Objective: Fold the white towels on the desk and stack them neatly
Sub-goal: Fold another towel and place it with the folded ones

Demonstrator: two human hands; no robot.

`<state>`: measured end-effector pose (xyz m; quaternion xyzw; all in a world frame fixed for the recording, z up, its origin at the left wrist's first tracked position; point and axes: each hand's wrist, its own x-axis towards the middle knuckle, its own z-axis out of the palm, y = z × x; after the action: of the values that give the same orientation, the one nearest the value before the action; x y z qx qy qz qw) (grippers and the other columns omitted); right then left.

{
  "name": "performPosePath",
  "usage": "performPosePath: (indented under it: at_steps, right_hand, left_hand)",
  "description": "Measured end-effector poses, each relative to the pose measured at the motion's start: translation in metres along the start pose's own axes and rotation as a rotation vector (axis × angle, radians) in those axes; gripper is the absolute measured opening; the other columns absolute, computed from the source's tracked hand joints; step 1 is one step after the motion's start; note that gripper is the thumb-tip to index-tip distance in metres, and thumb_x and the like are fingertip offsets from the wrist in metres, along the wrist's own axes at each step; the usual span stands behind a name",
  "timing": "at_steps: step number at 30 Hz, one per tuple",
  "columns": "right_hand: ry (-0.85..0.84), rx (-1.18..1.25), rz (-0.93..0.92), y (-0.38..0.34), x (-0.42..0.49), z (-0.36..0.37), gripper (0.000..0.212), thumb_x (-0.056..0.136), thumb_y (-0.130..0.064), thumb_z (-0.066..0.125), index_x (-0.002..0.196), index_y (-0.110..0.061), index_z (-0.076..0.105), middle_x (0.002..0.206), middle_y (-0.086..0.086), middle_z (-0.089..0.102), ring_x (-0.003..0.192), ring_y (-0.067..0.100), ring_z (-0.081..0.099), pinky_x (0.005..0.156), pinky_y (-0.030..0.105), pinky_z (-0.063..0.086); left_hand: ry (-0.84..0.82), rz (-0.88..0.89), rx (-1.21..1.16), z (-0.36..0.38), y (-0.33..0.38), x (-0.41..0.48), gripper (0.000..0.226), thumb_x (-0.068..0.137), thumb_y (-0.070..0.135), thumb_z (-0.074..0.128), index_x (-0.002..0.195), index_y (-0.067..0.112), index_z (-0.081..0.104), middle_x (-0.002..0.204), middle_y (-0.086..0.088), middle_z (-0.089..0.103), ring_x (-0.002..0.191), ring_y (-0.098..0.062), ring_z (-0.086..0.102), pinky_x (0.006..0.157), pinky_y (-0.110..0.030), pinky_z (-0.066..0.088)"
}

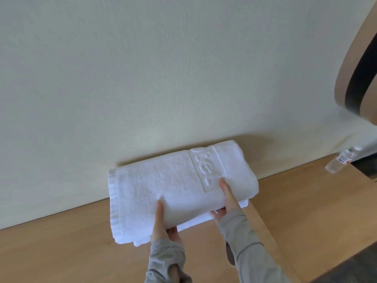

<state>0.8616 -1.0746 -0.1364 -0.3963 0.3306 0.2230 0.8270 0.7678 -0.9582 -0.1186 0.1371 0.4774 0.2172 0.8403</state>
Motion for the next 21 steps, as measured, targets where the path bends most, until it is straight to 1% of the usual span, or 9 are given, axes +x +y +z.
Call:
performPosePath:
  at_steps: [3, 5, 8, 9, 11, 13, 15, 18, 21]
  right_hand:
    - [0.047, -0.186, 0.018, -0.023, -0.004, -0.009, 0.088, 0.035, -0.045, 0.088, 0.109, -0.010, 0.055, 0.101, 0.009, 0.064, 0.087, 0.026, 0.063, 0.079, 0.045, 0.056]
    - [0.127, -0.315, -0.064, -0.045, -0.003, -0.023, 0.104, 0.028, -0.053, 0.086, 0.116, -0.016, 0.047, 0.111, 0.008, 0.057, 0.097, 0.027, 0.061, 0.068, 0.041, 0.059]
    - [0.151, -0.490, -0.139, -0.082, 0.006, -0.037, 0.120, 0.027, -0.064, 0.082, 0.132, -0.022, 0.042, 0.131, 0.005, 0.048, 0.117, 0.031, 0.050, 0.079, 0.047, 0.057]
    - [0.119, -0.542, -0.123, -0.091, 0.010, -0.036, 0.116, 0.030, -0.069, 0.079, 0.131, -0.024, 0.045, 0.133, 0.004, 0.048, 0.119, 0.031, 0.049, 0.086, 0.049, 0.054]
    - [0.062, -0.667, -0.083, -0.102, 0.017, -0.030, 0.101, 0.040, -0.075, 0.073, 0.125, -0.024, 0.050, 0.130, 0.003, 0.051, 0.118, 0.031, 0.049, 0.095, 0.052, 0.048]
    - [0.042, -0.792, -0.082, -0.107, 0.023, -0.023, 0.088, 0.050, -0.077, 0.068, 0.120, -0.027, 0.047, 0.123, 0.002, 0.052, 0.115, 0.030, 0.049, 0.097, 0.052, 0.046]
    - [0.026, -0.850, -0.098, -0.108, 0.028, -0.019, 0.080, 0.056, -0.076, 0.066, 0.118, -0.029, 0.046, 0.115, 0.001, 0.055, 0.110, 0.031, 0.052, 0.094, 0.051, 0.047]
    - [-0.004, -0.859, -0.147, -0.112, 0.027, -0.016, 0.062, 0.068, -0.066, 0.066, 0.114, -0.029, 0.046, 0.105, -0.002, 0.056, 0.098, 0.028, 0.057, 0.080, 0.046, 0.053]
    - [0.000, -0.854, -0.234, -0.120, 0.025, -0.019, 0.051, 0.076, -0.058, 0.063, 0.112, -0.025, 0.050, 0.102, 0.000, 0.058, 0.090, 0.025, 0.059, 0.068, 0.039, 0.054]
  left_hand:
    - [0.090, 0.077, 0.101, -0.022, 0.024, 0.006, 0.074, 0.067, 0.032, 0.076, 0.130, 0.006, 0.045, 0.124, -0.010, 0.057, 0.111, -0.023, 0.056, 0.092, -0.033, 0.046]
    - [0.194, 0.210, 0.270, -0.046, 0.050, 0.014, 0.073, 0.064, 0.037, 0.079, 0.123, 0.010, 0.045, 0.127, -0.011, 0.052, 0.112, -0.026, 0.055, 0.091, -0.040, 0.048]
    - [0.113, 0.219, 0.542, -0.058, 0.093, 0.022, 0.090, 0.060, 0.051, 0.075, 0.132, 0.010, 0.041, 0.136, -0.012, 0.045, 0.118, -0.030, 0.051, 0.091, -0.049, 0.048]
    - [0.053, 0.189, 0.645, -0.054, 0.103, 0.026, 0.089, 0.063, 0.055, 0.071, 0.134, 0.011, 0.042, 0.136, -0.013, 0.047, 0.118, -0.032, 0.051, 0.091, -0.050, 0.048]
    - [-0.044, 0.188, 0.836, -0.036, 0.117, 0.032, 0.067, 0.073, 0.059, 0.062, 0.121, 0.013, 0.053, 0.121, -0.013, 0.058, 0.103, -0.033, 0.059, 0.084, -0.050, 0.050]
    - [-0.056, 0.215, 1.032, -0.019, 0.117, 0.033, 0.058, 0.072, 0.065, 0.058, 0.100, 0.014, 0.059, 0.098, -0.011, 0.065, 0.083, -0.030, 0.062, 0.070, -0.040, 0.050]
    - [-0.027, 0.235, 1.118, -0.011, 0.112, 0.036, 0.056, 0.069, 0.071, 0.056, 0.086, 0.017, 0.058, 0.084, -0.009, 0.063, 0.074, -0.028, 0.060, 0.058, -0.032, 0.042]
    - [0.015, 0.330, 1.057, -0.007, 0.106, 0.041, 0.053, 0.076, 0.063, 0.058, 0.093, 0.013, 0.054, 0.079, -0.004, 0.058, 0.069, -0.024, 0.055, 0.056, -0.030, 0.036]
    - [-0.004, 0.397, 1.023, -0.001, 0.098, 0.042, 0.058, 0.079, 0.058, 0.058, 0.118, 0.017, 0.046, 0.087, 0.002, 0.053, 0.072, -0.021, 0.052, 0.071, -0.036, 0.039]
